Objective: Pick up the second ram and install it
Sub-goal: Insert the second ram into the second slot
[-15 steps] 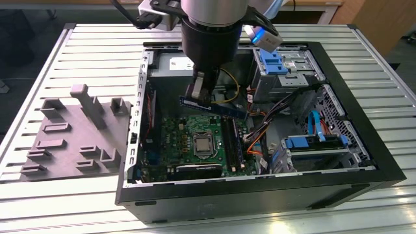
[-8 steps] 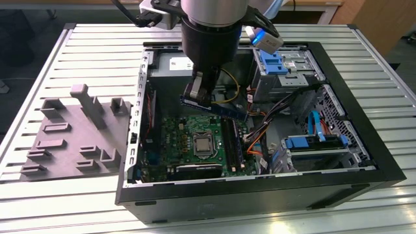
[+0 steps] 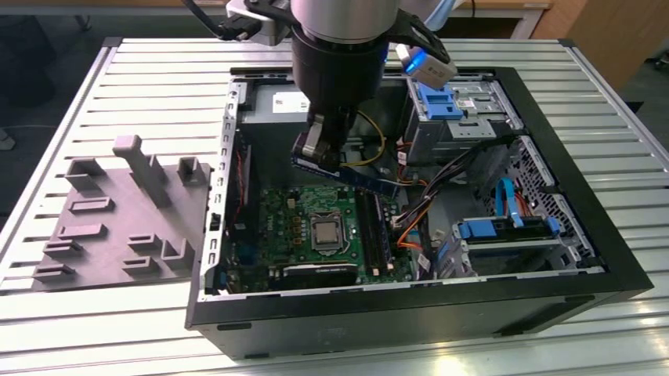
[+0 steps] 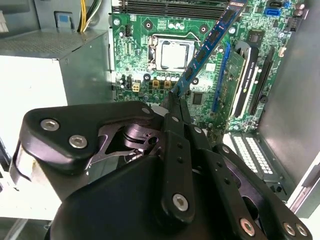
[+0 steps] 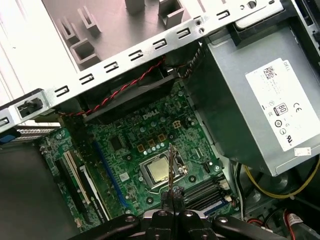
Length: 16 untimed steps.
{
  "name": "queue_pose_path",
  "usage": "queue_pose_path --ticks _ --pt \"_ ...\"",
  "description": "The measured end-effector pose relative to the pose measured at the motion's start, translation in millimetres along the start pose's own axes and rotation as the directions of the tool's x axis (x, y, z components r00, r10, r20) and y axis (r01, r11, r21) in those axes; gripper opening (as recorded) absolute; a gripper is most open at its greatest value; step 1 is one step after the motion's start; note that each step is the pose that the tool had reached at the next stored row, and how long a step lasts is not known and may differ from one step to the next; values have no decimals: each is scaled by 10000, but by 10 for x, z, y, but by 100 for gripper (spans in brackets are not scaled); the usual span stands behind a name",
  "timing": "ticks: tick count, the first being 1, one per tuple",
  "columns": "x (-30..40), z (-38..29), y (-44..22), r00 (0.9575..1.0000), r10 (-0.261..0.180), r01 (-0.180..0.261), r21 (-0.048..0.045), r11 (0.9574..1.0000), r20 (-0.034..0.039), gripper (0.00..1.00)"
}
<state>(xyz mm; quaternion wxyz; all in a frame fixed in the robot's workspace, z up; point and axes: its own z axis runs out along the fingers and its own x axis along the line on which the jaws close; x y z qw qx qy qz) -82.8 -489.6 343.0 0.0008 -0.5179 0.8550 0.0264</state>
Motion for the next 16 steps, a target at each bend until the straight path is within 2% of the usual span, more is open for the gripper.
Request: queue_pose_path --ticks 8,16 --pt "0 0 0 9984 560 -560 15 9984 26 12" --pt "0 0 0 9936 1124 -1125 30 9937 52 12"
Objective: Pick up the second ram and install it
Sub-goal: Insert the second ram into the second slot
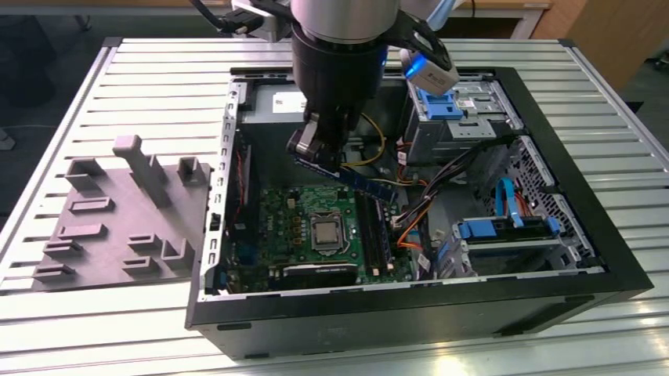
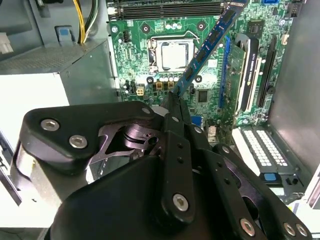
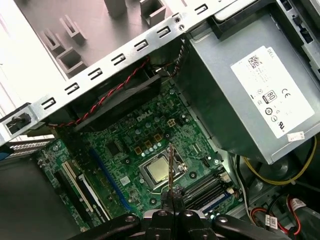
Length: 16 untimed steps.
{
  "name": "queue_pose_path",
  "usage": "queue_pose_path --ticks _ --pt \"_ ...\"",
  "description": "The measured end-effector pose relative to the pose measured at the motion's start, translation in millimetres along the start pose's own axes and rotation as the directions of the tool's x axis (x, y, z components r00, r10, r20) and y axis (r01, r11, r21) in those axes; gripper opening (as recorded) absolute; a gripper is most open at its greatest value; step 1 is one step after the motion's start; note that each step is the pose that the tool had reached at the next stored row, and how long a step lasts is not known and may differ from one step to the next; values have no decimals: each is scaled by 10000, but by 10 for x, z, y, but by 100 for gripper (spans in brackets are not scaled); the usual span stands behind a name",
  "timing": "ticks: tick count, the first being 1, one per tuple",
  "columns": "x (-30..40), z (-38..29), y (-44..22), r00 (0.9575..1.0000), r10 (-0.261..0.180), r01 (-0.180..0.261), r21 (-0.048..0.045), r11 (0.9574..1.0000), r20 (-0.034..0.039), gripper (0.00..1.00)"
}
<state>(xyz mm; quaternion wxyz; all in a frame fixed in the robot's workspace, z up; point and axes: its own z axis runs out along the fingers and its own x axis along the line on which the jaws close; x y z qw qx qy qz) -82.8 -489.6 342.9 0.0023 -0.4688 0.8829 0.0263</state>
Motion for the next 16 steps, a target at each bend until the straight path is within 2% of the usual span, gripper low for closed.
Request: queue_pose_path --ticks 8,16 --pt "0 1 0 9979 645 -645 17 9979 30 12" --pt "0 2 0 9913 1313 -1313 33 9913 60 12"
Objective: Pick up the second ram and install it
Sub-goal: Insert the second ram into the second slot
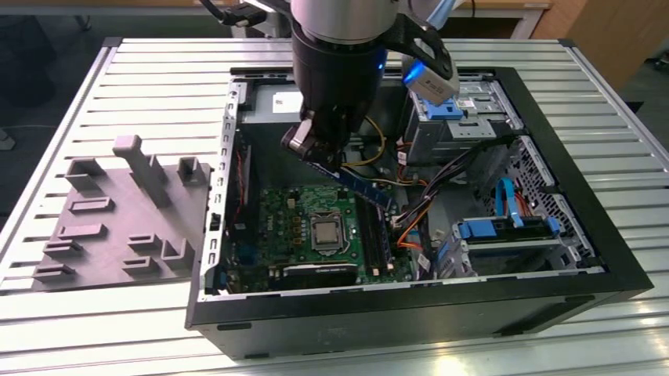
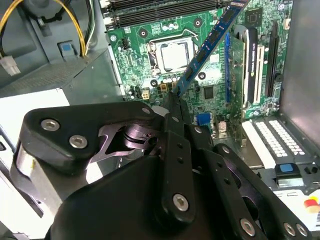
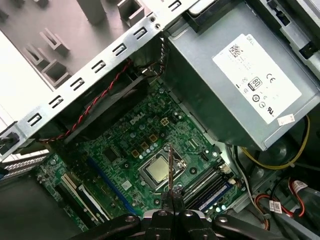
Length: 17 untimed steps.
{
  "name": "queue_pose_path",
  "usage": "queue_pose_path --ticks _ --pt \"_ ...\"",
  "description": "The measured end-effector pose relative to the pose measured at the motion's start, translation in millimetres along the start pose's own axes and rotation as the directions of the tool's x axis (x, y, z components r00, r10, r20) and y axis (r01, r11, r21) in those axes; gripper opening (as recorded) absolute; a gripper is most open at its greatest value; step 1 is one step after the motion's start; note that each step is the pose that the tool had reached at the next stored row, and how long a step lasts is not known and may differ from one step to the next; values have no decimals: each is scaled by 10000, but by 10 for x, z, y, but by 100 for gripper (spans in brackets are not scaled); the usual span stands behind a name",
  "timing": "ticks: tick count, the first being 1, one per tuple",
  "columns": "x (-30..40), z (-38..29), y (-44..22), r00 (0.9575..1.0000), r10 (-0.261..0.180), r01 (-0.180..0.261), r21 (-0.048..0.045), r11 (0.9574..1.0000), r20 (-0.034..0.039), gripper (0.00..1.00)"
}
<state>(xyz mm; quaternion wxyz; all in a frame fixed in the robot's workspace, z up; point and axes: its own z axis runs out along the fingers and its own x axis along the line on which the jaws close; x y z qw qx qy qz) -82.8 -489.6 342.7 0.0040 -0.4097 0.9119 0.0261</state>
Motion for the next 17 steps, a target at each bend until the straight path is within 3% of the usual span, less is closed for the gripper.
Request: queue_pose_path --ticks 9,17 --pt "0 1 0 9972 742 -742 20 9972 34 12" --pt "0 2 0 9901 1405 -1406 36 9901 66 12"
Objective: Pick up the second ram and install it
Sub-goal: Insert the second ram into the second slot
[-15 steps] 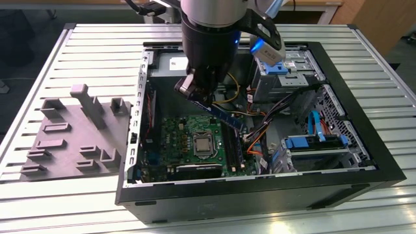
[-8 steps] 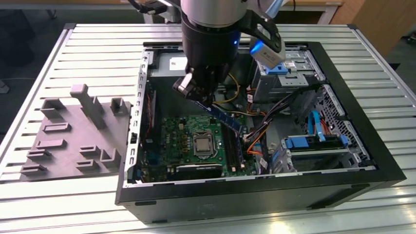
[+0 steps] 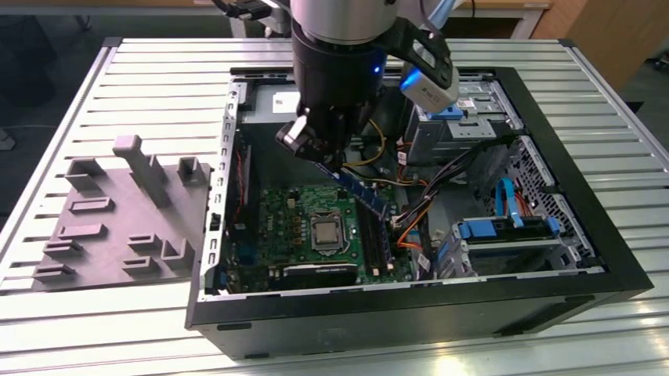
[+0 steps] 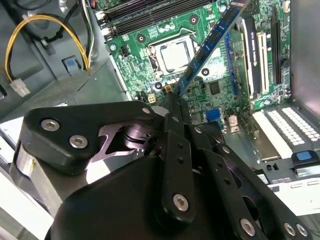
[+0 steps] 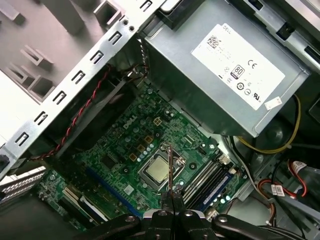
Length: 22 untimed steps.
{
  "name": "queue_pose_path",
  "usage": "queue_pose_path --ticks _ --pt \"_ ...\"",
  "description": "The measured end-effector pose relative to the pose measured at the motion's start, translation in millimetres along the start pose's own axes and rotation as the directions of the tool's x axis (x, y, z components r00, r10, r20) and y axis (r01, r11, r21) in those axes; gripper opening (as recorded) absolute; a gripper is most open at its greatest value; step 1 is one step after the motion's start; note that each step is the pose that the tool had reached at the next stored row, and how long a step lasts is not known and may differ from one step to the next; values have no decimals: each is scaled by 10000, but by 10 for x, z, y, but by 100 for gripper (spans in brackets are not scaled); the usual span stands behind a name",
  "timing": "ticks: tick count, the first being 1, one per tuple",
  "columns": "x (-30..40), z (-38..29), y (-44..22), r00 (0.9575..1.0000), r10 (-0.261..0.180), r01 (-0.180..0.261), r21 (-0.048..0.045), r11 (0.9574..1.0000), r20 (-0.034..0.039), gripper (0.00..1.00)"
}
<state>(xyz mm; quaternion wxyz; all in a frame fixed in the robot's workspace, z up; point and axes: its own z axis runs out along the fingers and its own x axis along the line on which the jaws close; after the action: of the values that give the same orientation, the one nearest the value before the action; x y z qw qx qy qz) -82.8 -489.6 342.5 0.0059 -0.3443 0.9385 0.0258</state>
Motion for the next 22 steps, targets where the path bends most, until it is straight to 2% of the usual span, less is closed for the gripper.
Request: queue_pose_path --ticks 5,11,17,22 --pt "0 1 0 9991 416 -416 11 9991 19 12" --pt "0 2 0 9959 905 -905 24 9959 41 12" --pt "0 2 0 9903 1390 -1390 35 9903 64 12" --pt "0 3 0 9838 1792 -1793 44 9838 84 12"
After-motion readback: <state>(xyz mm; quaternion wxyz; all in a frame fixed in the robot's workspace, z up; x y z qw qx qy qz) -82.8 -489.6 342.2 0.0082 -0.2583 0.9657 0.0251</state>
